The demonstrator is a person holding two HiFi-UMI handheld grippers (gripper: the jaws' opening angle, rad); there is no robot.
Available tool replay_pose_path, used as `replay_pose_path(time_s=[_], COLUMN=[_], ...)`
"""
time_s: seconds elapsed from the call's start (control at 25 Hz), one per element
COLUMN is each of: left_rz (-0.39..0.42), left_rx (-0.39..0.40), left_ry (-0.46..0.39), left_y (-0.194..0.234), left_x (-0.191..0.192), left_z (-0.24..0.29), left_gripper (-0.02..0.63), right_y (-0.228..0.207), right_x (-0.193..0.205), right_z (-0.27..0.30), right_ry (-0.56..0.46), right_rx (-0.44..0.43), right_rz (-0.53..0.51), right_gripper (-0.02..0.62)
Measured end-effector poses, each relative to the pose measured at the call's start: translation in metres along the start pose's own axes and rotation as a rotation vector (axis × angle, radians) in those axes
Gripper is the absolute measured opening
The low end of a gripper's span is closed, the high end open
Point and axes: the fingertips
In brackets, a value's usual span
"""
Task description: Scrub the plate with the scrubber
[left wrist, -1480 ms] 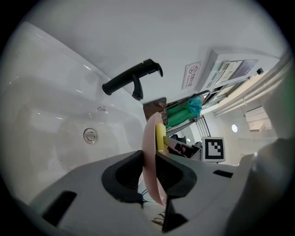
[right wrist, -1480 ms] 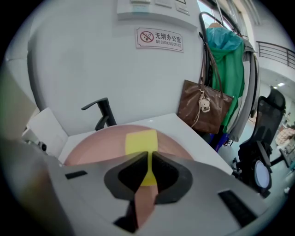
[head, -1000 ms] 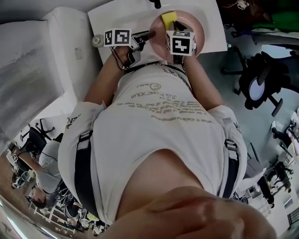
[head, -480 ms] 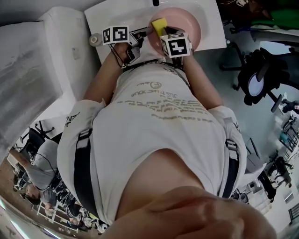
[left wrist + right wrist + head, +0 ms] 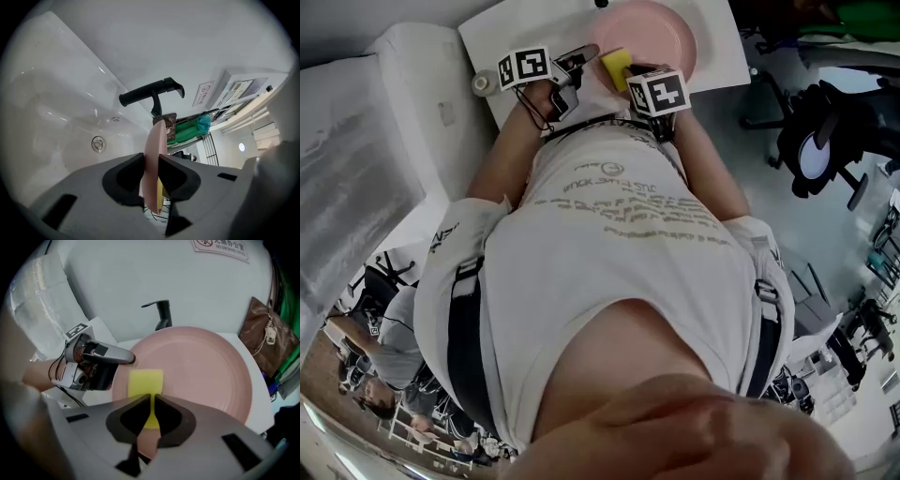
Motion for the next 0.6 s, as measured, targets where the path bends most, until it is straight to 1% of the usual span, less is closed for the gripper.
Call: replay_pose_path(time_s=[0.2,0.32,0.48,0.6], left_rz=[0.009,0.015,0.018,0.022], left_rx=[0.01,0.021,0.027,0.032], left_ry=[0.008,0.014,0.044,0.061], left_y=[-0.004,-0.007,-0.009,-0.012], left_x=[0.002,0.003,0.011,0.017], left_z=[0.003,0.004,0.007,0.009], left_gripper=[0.089,0.089,0.091,0.091], right_y=[-0.019,-0.035,-0.06,-0.077], right_x=[0.02,0.029,0.039,0.037], right_z=[-0.007,-0.014,-0.024,-0.032], right_ry=[0.022,0.024,0.038,0.03], right_rx=[0.049,0.095,0.203,0.28], right_rz=[0.033,0.052,0.028,-0.025], right_gripper=[0.041,0.041,0.041,0.042])
Point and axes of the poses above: the fingertips, and each gripper's own axes: z forward along the fingers, y to its left, x out of its underside, and after that the axes turned 2 degrees about z, right-handed
